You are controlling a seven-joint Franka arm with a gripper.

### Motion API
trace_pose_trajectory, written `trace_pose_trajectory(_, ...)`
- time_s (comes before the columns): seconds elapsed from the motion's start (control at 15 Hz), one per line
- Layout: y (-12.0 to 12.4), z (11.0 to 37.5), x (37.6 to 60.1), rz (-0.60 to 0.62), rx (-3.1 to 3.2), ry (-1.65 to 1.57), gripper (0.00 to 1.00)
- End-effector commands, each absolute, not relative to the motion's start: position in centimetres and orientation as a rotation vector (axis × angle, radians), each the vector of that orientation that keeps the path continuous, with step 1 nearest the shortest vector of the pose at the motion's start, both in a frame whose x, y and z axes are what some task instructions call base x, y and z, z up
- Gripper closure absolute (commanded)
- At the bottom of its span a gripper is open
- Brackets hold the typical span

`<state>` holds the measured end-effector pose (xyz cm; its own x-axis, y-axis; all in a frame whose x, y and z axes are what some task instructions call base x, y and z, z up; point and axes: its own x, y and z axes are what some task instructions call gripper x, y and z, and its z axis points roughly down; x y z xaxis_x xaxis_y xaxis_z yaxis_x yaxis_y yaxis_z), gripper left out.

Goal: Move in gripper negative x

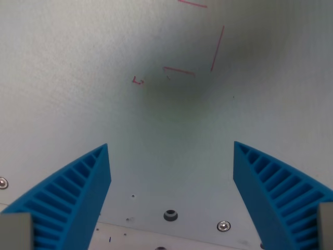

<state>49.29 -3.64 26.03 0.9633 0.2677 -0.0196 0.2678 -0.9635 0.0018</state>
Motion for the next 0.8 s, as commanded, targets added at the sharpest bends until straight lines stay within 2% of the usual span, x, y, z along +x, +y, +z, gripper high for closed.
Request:
trace_pose_trajectory(0.07, -3.8, 26.2, 48.8, -0.024, 3.108, 0.424, 0.00)
trace_pose_trajectory(0.8, -5.3, 26.3, 43.5, -0.024, 3.108, 0.424, 0.00)
